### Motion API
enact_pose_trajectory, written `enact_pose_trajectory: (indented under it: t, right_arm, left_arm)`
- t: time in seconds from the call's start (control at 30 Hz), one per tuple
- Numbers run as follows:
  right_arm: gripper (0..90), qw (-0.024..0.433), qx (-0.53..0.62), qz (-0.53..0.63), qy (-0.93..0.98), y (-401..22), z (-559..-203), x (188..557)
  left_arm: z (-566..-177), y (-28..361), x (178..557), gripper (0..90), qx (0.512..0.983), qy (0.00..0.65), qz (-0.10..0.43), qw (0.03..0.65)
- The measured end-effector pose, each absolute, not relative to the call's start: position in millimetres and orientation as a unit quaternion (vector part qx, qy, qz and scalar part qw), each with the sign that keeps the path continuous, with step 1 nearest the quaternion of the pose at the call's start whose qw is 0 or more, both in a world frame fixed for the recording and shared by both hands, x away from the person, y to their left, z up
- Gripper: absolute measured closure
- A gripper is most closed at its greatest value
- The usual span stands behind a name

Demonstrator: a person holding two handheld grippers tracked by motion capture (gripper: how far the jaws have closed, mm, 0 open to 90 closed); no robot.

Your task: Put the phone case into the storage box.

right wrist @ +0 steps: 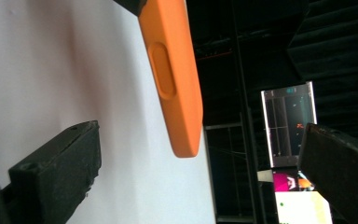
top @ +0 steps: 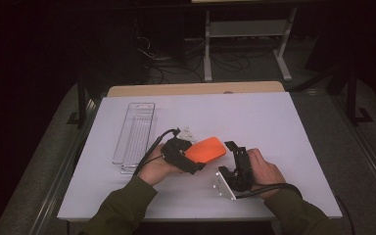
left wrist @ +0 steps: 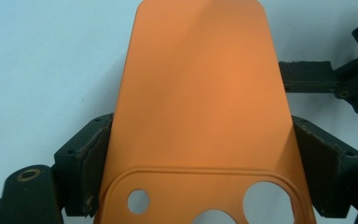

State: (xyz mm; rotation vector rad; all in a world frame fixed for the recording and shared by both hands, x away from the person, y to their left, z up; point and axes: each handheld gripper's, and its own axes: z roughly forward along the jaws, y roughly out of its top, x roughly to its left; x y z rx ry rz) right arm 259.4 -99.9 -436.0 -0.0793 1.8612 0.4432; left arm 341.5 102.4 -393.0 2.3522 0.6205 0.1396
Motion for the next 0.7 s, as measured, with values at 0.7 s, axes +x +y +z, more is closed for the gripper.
enact_pose_trajectory:
  t: [0.7]
  right_arm:
    - [0.0,0.617,-0.09,0.179,0.761,-76.0,-431.8,267.6]
  left_arm:
    - [-387.7,106.5,343.9,15.6,0.903,0.236,0.059,0.353]
